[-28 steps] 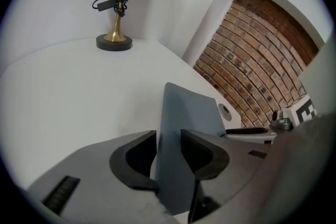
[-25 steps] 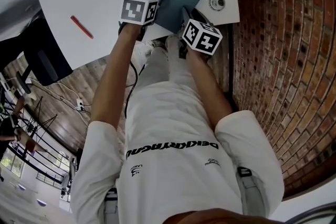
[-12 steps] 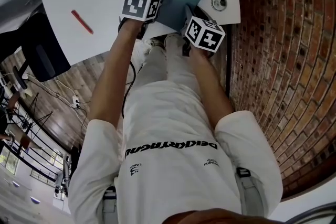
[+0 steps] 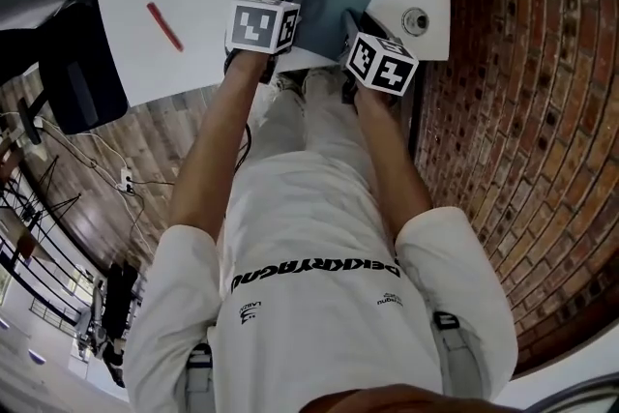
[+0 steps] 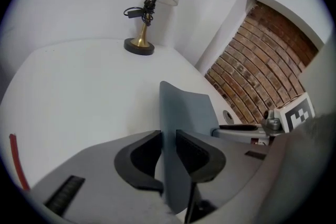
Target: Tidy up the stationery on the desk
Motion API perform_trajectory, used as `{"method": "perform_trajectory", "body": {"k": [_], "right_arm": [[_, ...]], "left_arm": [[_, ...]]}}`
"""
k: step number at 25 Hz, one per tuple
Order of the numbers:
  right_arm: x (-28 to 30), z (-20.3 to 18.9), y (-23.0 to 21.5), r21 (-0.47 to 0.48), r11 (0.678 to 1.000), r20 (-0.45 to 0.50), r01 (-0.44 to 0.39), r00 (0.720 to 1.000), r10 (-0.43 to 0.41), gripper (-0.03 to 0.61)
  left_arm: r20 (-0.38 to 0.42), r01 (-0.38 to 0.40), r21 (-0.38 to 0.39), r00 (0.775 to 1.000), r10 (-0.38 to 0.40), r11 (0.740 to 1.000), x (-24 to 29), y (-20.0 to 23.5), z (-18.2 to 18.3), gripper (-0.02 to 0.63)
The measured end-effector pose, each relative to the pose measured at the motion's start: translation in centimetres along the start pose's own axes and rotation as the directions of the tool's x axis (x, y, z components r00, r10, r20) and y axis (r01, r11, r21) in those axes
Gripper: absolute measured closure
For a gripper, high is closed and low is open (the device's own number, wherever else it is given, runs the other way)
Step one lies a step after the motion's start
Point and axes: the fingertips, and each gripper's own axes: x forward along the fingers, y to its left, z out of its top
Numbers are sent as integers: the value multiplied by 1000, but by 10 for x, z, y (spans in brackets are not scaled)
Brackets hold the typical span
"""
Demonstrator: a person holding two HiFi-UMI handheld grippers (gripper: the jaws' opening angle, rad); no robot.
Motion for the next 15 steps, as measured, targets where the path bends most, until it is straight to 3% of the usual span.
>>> {"method": "perform_trajectory", "body": {"k": [15], "right_arm": [[42, 11, 86, -219, 963, -67, -158, 987, 147, 457]], "left_arm": [[108, -92, -208, 987, 116, 974, -53, 79, -11, 532]]}}
